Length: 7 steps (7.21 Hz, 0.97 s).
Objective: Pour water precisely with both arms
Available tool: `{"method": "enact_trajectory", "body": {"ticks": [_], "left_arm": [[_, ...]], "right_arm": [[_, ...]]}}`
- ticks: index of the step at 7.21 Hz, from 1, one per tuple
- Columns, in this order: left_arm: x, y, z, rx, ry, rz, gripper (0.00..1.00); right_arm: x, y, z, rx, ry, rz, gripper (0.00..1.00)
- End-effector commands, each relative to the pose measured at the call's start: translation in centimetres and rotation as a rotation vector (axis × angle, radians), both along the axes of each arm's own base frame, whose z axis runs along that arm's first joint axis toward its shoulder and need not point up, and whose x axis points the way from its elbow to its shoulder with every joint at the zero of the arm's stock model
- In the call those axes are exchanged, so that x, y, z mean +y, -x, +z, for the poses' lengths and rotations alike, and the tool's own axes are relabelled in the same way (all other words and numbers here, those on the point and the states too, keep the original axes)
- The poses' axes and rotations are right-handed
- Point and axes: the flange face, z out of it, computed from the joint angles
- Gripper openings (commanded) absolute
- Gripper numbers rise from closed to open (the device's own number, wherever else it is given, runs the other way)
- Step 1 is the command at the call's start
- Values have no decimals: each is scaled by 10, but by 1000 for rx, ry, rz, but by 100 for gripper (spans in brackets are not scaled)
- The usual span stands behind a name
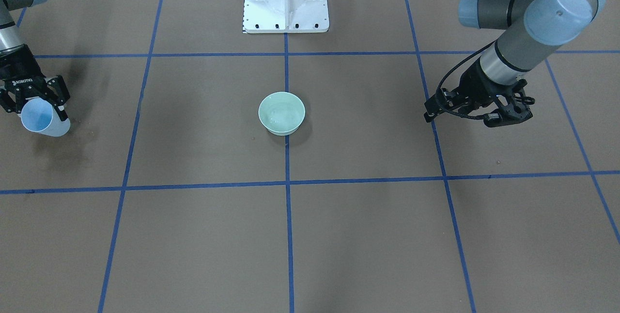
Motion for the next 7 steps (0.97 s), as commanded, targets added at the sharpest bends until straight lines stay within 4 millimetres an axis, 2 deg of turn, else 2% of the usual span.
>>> {"method": "enact_trajectory", "body": {"ticks": [1, 3, 7], "left_arm": [[0, 0, -1, 1, -1, 0, 100], [1, 0, -1, 1, -3, 1, 100], [1, 0, -1, 1, -3, 1, 100]], "right_arm": [[0, 0, 12, 24, 4, 15, 78], [1, 0, 19, 34, 11, 15, 91], [2, -1, 19, 20, 3, 10, 99]]}}
